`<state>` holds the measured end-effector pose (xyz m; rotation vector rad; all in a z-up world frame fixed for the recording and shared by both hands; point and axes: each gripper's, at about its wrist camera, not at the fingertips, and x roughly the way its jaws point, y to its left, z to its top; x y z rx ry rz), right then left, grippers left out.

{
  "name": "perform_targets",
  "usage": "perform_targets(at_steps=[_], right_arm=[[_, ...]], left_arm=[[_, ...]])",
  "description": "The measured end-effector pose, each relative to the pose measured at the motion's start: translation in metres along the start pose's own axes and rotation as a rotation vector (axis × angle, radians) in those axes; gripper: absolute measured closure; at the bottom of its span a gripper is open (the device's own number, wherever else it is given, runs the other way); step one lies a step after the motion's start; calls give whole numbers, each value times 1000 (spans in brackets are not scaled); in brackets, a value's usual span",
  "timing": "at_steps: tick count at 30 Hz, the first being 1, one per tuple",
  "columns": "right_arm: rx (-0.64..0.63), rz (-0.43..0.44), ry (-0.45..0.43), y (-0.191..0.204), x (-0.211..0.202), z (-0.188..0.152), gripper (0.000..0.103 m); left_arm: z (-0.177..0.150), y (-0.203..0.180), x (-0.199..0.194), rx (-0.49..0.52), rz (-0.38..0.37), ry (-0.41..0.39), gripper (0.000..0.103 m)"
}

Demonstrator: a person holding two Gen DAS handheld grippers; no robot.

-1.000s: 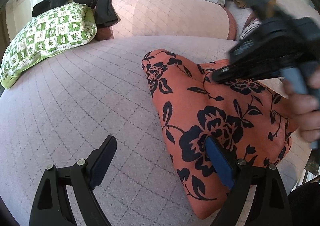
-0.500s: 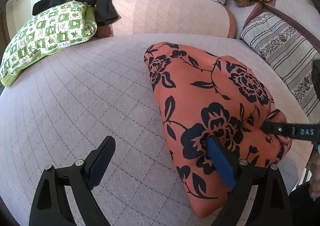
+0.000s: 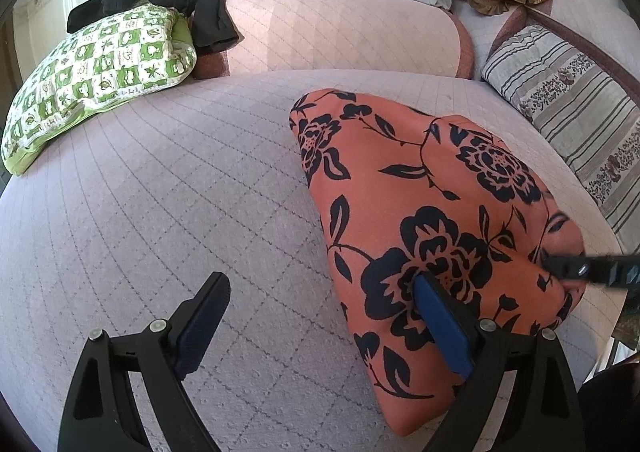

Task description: Fold small clothes

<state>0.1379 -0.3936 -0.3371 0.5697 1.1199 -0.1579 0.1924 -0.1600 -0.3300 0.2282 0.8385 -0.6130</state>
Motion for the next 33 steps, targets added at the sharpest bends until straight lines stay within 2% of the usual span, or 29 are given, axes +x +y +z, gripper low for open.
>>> perform_targets(at_steps=[1, 3, 6, 9, 11, 13, 18, 22, 27, 33], right_arm=[[2, 9, 7, 2, -5, 6, 97], [-5, 29, -36, 9, -21, 17, 94], [-34, -10, -96, 17, -32, 31, 94], [-23, -82, -72, 11, -9, 41, 94], [2, -77, 10, 0, 27, 37, 96], [-12, -59, -60, -3, 28, 29, 96], [-58, -97, -98, 6, 18, 22, 96], [-125, -165, -139, 15, 4, 15, 96], [-177, -258, -235, 26, -17, 11, 97], [-188, -383, -289, 21, -31, 4, 97]], left_arm=[[0, 0, 0, -2, 0, 0, 9], [2, -1, 0, -4, -2, 4, 9], [3, -1, 0, -1, -2, 5, 9], [3, -1, 1, -3, -9, 9, 9], [3, -1, 4, -2, -15, 20, 9], [3, -1, 5, -7, -17, 17, 9], [3, -5, -1, -3, -12, 2, 9], [2, -4, -13, -27, -28, -34, 9], [4, -1, -25, -69, -26, -80, 9], [3, -11, -27, -55, -3, -79, 9]])
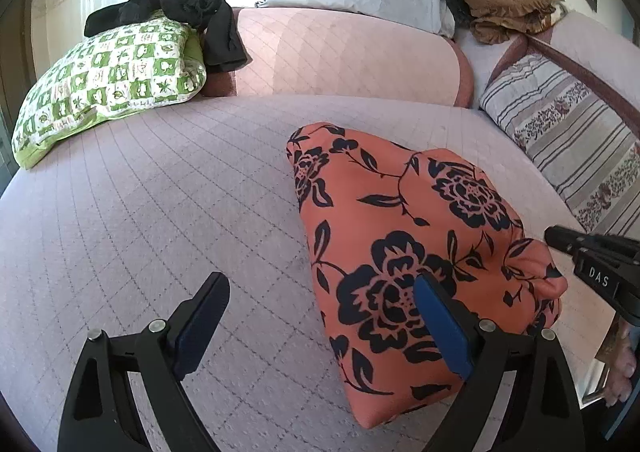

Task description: Fold small clothes

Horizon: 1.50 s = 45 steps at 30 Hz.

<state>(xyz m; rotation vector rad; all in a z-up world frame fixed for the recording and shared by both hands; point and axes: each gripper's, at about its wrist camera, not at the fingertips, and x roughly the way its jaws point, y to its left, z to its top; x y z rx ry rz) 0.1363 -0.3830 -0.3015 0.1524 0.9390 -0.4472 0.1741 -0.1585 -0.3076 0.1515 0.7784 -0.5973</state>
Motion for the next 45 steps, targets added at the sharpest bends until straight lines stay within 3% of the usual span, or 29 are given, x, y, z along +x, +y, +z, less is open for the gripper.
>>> perform_targets(at_steps=[4, 17, 21, 23, 27, 31, 32, 34, 35, 36, 38, 42, 45], right_arm=[[-32, -89, -39, -9, -8, -6, 97], [-9, -112, -126, -8, -22, -12, 97], [62, -1, -104, -16, -22, -13, 96], [103, 84, -98, -20, -23, -12, 96], [236, 336, -106, -37, -30, -9, 96], [326, 465, -167, -49, -41, -6, 96], [328, 478, -200, -51, -45, -5, 94], [329, 466, -241, -55, -44, -4, 65], [358, 439, -246, -58, -38, -4, 14], [388, 408, -251, -61, -33, -5, 0], [423, 326, -244, -68, -26, -2, 0], [448, 296, -342, -81, -40, 1, 0], [461, 306, -325, -85, -33, 7, 0]], left_arm=[[-4, -9, -2, 25, 10, -1, 9], [-10, -11, -13, 44, 23, -16, 9], [-9, -8, -14, 40, 41, -21, 9], [-7, -5, -14, 35, 51, -21, 9], [-5, 0, -15, 26, 63, -29, 9], [-1, 2, -14, 36, 78, -37, 9], [-1, 2, -14, 37, 79, -40, 9], [1, 3, -14, 36, 82, -46, 9], [2, 4, -13, 40, 87, -48, 9], [3, 4, -12, 44, 90, -49, 9], [4, 4, -9, 50, 99, -47, 9], [7, 7, -5, 52, 104, -47, 9], [9, 10, -1, 52, 105, -41, 9]])
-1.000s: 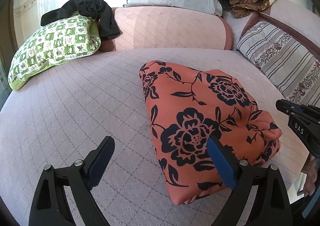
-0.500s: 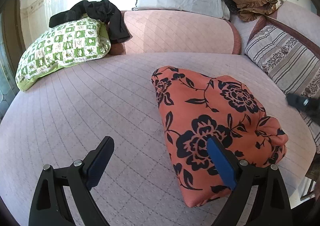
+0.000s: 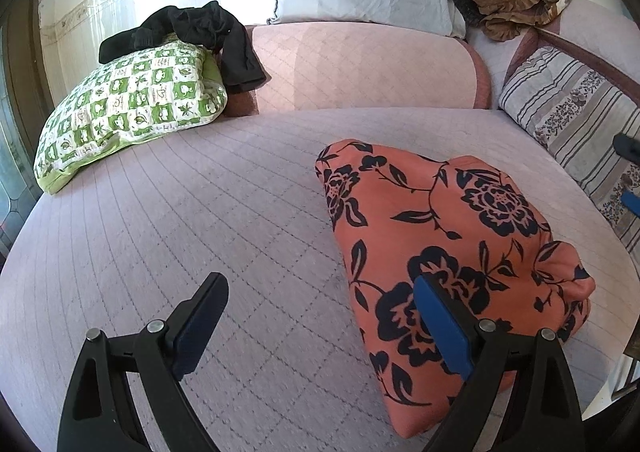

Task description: Fold small clothes

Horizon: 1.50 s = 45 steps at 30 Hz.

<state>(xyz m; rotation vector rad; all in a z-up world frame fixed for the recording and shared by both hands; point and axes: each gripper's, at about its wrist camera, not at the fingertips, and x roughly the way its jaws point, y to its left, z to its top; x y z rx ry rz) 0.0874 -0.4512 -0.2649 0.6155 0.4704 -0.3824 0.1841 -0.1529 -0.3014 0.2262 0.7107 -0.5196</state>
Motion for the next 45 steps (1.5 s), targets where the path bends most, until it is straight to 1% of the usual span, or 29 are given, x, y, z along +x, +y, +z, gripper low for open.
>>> perform_targets(at_steps=[1, 3, 9, 13, 16, 20, 27, 30, 33, 35, 38, 40, 41, 43, 45], right_arm=[[6, 5, 34, -1, 7, 1, 0], [15, 9, 71, -5, 14, 2, 0], [-8, 12, 137, -4, 30, -4, 0], [-52, -29, 200, 0, 44, -11, 0], [-141, -76, 208, 8, 47, -16, 0], [-232, -116, 186, 17, 44, -21, 0], [-280, -101, 184, 21, 40, -22, 0], [-295, -83, 203, 21, 41, -24, 0], [-284, -64, 229, 17, 42, -25, 0], [-263, -55, 258, 10, 44, -26, 0], [-178, -19, 325, -8, 51, -26, 0], [-119, 1, 359, -19, 55, -26, 0], [-72, 25, 382, -28, 58, -26, 0], [-17, 62, 401, -36, 63, -25, 0], [8, 89, 424, -40, 70, -25, 0]], left_arm=[[1, 1, 2, 1, 0, 2, 9], [2, 2, 4, 6, 4, 5, 9], [7, 8, 12, -3, 6, 19, 9], [7, 7, 15, 7, 12, 27, 9], [6, 5, 18, 22, 17, 35, 9], [5, 0, 19, 34, 17, 41, 9], [5, -8, 18, 42, 15, 45, 9], [5, -11, 18, 48, 14, 48, 9], [3, -13, 20, 50, -13, 71, 9], [2, -11, 23, 29, -55, 106, 9], [2, 1, 28, -41, -110, 154, 9], [3, 8, 31, -68, -151, 186, 9], [3, 11, 33, -80, -171, 202, 9], [4, 18, 36, -104, -202, 227, 9], [6, 24, 39, -124, -232, 247, 9]])
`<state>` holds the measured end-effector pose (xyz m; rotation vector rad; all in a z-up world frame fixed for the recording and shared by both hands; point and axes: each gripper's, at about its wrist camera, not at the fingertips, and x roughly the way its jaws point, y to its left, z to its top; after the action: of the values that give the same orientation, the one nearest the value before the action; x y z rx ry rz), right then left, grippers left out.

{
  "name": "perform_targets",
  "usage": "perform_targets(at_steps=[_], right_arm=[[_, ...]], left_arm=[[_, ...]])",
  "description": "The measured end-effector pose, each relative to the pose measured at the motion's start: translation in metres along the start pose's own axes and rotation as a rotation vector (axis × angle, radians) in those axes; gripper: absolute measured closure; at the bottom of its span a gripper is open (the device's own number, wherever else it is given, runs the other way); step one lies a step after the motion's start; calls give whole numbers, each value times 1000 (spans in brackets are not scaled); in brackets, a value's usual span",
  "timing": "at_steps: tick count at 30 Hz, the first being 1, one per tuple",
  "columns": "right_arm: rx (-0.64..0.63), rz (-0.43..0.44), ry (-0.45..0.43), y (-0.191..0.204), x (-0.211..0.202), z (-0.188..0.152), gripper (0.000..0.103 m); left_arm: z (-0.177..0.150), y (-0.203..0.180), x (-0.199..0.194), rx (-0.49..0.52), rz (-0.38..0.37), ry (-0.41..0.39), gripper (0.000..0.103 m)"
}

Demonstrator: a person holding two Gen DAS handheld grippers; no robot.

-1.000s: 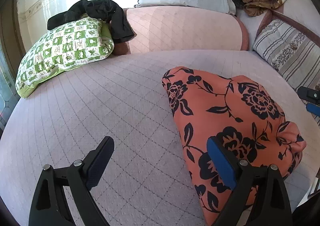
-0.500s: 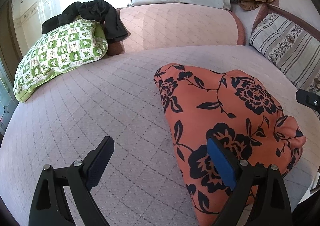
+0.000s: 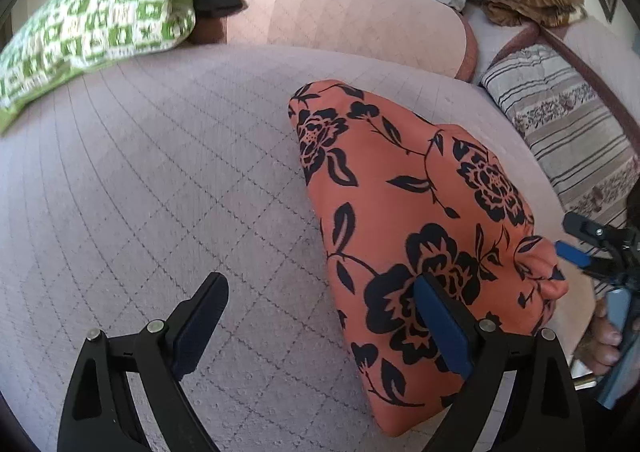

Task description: Fold small clothes

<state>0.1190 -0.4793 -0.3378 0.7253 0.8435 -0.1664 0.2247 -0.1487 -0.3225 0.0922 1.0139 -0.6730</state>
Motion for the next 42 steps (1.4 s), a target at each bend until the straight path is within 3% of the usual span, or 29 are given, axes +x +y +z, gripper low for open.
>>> perform_targets(at_steps=[4, 11, 16, 27, 36, 42], right_arm=[[88, 94, 73, -17, 19, 9, 1], [192, 210, 132, -36, 38, 18, 1], [198, 263, 199, -36, 57, 17, 2], [147, 350, 267, -16, 89, 11, 13], [108, 324, 233, 9, 93, 6, 32], [41, 283, 169, 31, 78, 6, 38]], left_arm=[[6, 12, 12, -28, -100, 87, 9], [8, 15, 27, -70, -200, 138, 9], [5, 11, 40, -82, -288, 176, 9], [10, -13, 51, -66, -370, 182, 10], [13, -24, 48, -50, -348, 142, 39], [14, -26, 33, -17, -309, 107, 50]])
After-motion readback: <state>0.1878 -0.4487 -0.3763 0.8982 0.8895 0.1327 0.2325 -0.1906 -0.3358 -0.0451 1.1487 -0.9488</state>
